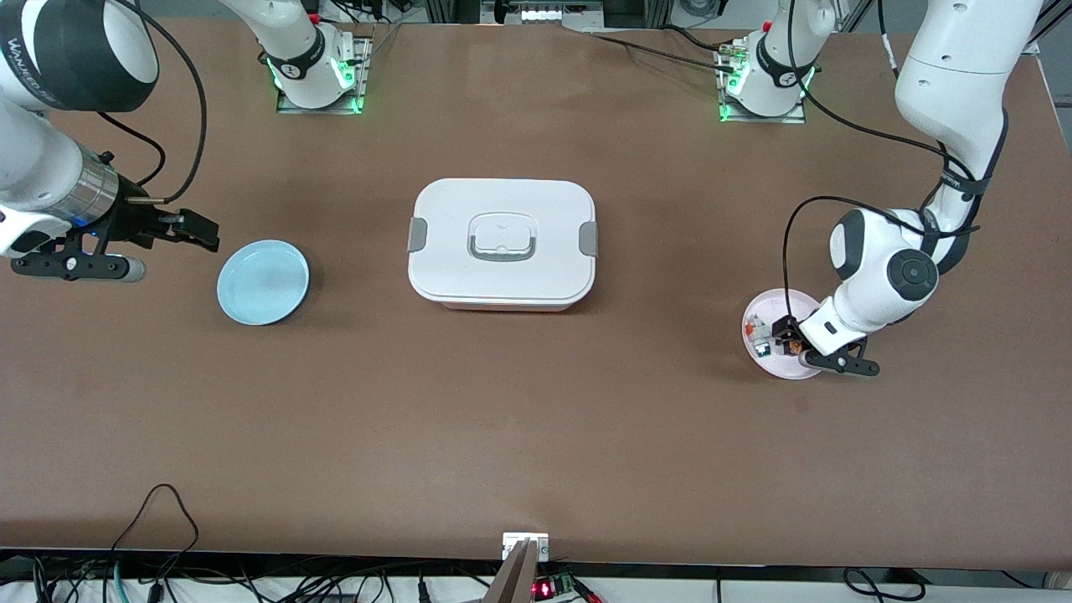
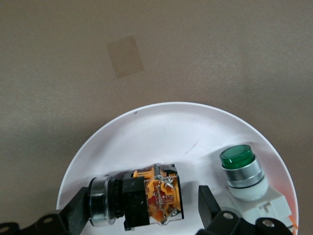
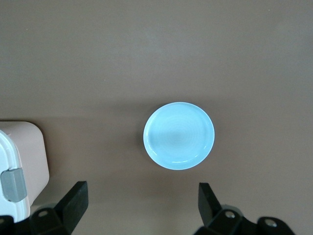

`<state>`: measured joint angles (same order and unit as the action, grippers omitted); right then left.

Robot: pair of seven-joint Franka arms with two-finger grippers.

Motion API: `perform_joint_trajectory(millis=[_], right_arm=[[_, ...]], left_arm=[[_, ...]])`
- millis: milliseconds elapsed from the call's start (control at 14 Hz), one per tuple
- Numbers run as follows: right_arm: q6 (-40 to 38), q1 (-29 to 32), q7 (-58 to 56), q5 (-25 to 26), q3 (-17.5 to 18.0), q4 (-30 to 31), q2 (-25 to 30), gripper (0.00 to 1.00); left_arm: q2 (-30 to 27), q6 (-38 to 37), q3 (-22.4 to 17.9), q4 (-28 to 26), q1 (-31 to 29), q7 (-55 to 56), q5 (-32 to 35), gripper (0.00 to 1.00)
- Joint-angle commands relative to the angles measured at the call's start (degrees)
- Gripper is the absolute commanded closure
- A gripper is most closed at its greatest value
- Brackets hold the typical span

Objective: Transfer orange switch to right arm and place
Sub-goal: 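Lower the left gripper onto the orange switch and close it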

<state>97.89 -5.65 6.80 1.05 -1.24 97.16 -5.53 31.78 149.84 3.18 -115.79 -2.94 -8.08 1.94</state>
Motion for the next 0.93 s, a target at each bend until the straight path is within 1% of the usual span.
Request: perform_joint_trajectory(millis=[0,71,143,214,286,357,429,500,571,643,714,857], right_arm=[[0.1,0.6,-0.7,-0.5,0.4,-0.4,0.2,0.0],[0.2,0.6,-0.7,-0.5,0.4,-0.5,0.2,0.0],[0.2,0.5,-0.7,-0.5,0.4,-0.4,0.2,0.0],[0.3,0.5,-0.7,-0.5,0.4,-0.5,0.2,0.0],[0.3,0.5,-0.7,-0.4,0.4,-0.5,0.2,0.0],[0.3,0.5,-0.7,-0.4,0.4,-0.5,0.3,0.0],[0.3,0.5,-0.7,-0.4,0.4,-0.5,0.3,0.0],[0.4,0.5,-0.7,-0.4,0.4,-0.5,0.3,0.0],[0.4,0.5,-0.7,-0.4,0.4,-0.5,0.3,0.0],[0.5,0.5,-0.7,-0.4,0.4,-0.5,0.3,0.0],[0.5,0.5,-0.7,-0.4,0.4,-0.5,0.3,0.0],[0.5,0.5,-0.7,-0.4,0.4,-0.6,0.3,0.0]], left_arm=[[-0.1,1.2,0.3,-0.6,-0.4,-1.7,-1.5,0.41],[-0.1,1.2,0.3,-0.5,-0.4,-1.8,-1.5,0.53],[-0.3,1.0,0.3,-0.2,-0.6,-2.1,-1.5,0.62],[-0.7,0.6,0.3,0.0,-0.7,-2.5,-1.4,0.65],[-2.0,0.0,0.4,0.2,-0.7,-2.7,-1.4,0.65],[-3.9,-2.9,0.4,0.4,-0.7,-2.8,-1.4,0.65],[-5.6,-6.7,0.5,1.8,-0.7,-2.9,-1.4,0.67],[-7.3,-12.8,0.6,3.7,-0.7,-4.3,-1.4,0.66],[-8.2,-19.2,0.8,6.8,-0.7,-5.6,-1.5,0.66],[-8.3,-25.1,1.8,9.8,-1.0,-6.3,-1.6,0.66],[-8.5,-31.8,2.2,13.2,-1.1,-6.8,-3.1,0.66],[-8.6,-44.0,2.2,18.6,-1.1,-9.7,-11.4,0.66]])
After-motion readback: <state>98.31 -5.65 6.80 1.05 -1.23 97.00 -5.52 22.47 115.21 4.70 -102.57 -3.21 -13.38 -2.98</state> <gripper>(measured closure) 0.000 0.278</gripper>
